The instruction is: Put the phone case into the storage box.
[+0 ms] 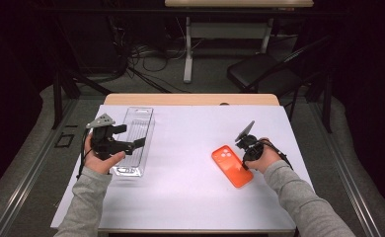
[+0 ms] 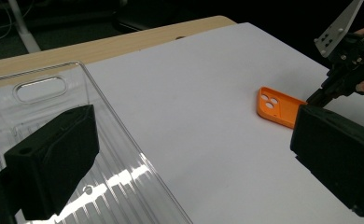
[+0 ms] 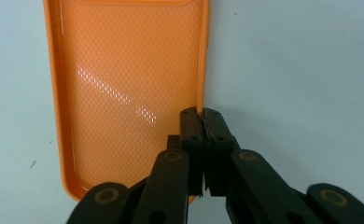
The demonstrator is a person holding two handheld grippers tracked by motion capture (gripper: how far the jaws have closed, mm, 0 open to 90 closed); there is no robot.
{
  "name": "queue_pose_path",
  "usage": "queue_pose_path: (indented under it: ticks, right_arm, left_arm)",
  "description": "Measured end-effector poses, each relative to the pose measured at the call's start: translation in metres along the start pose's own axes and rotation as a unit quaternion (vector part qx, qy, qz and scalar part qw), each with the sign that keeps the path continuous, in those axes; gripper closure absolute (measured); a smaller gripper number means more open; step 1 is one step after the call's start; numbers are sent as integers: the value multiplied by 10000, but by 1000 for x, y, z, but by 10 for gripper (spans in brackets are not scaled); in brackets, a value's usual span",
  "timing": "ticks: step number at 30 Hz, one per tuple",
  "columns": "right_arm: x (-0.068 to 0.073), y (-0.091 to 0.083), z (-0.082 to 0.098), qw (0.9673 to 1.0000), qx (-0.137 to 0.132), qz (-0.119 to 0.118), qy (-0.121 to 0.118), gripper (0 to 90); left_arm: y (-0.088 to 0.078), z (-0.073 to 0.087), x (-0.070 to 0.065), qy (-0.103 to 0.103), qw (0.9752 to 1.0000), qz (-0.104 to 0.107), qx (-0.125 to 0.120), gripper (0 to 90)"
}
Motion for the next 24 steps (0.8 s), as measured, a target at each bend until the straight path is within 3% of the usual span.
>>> queue_pose_path:
  ticks: [23, 24]
  right_arm:
    - [0, 0, 0, 9999, -53, -80, 56, 894]
    - [1, 2, -1, 9997, -194, -125, 104, 895]
  left_arm:
    - [0, 0, 1, -8, 10000, -13, -30, 14]
    - [0, 0, 1, -7, 10000, -10, -30, 14]
Point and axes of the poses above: each handheld gripper's, and its own axes: y roughly forward along the jaws, z roughly out of its underside, x roughly to its left, the point moved 9 cm from there along y, roughly forward along the jaws, and after that the axes turned 4 degrees about -z, right-handed, at the moved point
